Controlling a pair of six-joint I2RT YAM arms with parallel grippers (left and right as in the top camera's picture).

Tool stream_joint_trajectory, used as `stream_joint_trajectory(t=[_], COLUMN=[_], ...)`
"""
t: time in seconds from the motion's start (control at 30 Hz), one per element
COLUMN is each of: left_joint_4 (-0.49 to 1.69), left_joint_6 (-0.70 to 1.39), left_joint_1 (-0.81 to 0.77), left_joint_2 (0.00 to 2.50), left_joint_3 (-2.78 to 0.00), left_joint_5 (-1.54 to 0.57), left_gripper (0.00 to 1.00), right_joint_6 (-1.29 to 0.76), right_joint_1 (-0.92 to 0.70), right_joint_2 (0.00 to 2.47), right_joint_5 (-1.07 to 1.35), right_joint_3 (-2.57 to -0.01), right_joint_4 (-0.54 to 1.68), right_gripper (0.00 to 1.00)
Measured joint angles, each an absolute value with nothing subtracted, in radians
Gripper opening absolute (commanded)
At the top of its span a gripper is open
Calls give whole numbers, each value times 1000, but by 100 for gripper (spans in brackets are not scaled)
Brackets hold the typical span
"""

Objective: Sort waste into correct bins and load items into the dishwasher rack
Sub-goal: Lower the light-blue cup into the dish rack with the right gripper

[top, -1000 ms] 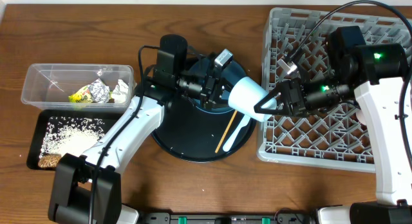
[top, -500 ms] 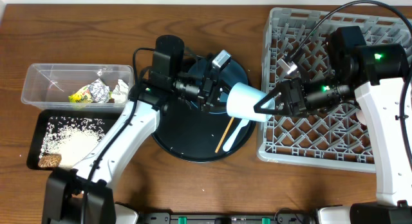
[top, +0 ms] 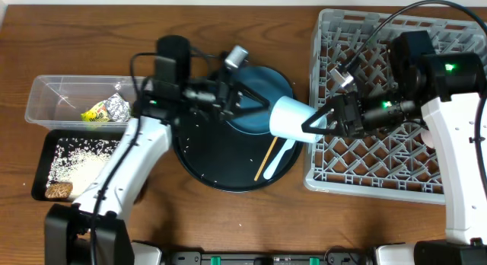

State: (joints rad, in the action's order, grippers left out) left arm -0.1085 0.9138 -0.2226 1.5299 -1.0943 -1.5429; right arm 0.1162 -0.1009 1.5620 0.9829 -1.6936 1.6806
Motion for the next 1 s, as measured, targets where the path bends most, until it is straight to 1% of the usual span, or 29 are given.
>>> stream_joint_trajectory(t=[0.13, 0.27, 0.67, 1.0], left_joint_4=[-109, -109, -109, -109], left_joint_6=[912, 911, 870, 852], left_joint_1=[-138, -90, -81, -81], left_joint_2=[1530, 1530, 1530, 1530], left_joint_3=[-1094, -1084, -1017, -981], left_joint_5=[-1542, -1543, -1546, -1546], left_gripper=[6, 6, 6, 6], right_joint_6=[92, 16, -157, -241], right_joint_1=[-74, -66, -65, -65], right_joint_2=[1562, 1562, 1562, 1562], right_joint_5=[923, 780, 466, 332], right_joint_3=[-1694, -1694, -1694, -1645], right_joint_4=[1695, 1697, 1697, 1697], right_gripper=[1, 1, 1, 1])
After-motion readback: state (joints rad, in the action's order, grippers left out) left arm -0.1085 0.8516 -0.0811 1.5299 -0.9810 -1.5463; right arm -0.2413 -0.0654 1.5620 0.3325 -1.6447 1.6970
